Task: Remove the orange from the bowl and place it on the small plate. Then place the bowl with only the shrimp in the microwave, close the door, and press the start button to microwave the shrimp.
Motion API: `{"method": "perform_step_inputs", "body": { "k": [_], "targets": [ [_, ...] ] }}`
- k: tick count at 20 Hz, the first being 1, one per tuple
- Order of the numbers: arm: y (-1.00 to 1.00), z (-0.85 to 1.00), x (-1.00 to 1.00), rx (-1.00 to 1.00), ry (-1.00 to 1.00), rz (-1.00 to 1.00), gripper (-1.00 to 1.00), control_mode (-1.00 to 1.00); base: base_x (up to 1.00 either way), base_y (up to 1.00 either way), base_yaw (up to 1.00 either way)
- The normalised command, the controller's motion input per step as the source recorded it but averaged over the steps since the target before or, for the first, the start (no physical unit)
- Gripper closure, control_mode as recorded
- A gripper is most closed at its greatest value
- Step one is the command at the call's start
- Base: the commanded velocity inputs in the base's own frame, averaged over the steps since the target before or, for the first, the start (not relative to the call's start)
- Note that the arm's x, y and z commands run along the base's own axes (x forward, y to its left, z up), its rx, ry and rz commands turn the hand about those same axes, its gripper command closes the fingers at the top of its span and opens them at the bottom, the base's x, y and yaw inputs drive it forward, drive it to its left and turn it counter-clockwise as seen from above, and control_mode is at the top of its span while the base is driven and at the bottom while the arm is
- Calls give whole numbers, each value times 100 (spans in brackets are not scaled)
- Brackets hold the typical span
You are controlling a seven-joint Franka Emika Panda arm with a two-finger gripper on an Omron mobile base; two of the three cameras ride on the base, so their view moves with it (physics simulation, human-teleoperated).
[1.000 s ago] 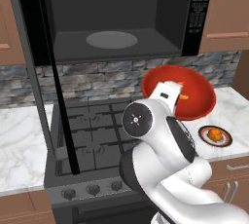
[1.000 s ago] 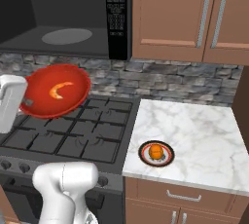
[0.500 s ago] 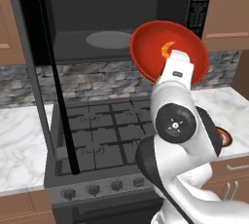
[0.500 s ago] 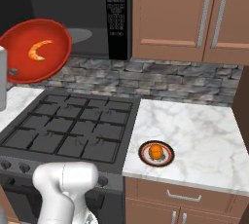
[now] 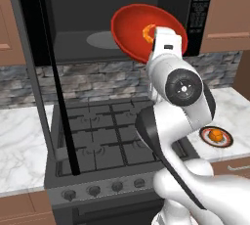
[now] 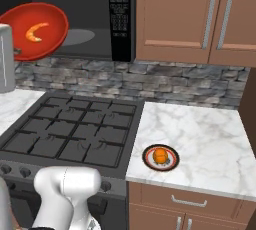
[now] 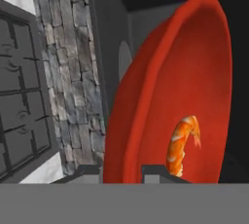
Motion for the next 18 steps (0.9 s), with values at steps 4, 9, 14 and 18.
{"method": "perform_step_inputs", "body": {
  "k": [4,9,14,18],
  "targets": [
    [21,2,63,-13,11,0,100,-100,0,0,0],
    [9,0,67,-15,5,0,100,-100,0,0,0],
    [2,0,84,-8,7,0,100,-100,0,0,0],
    [0,0,90,-5,12,0,100,-100,0,0,0]
  ]
}}
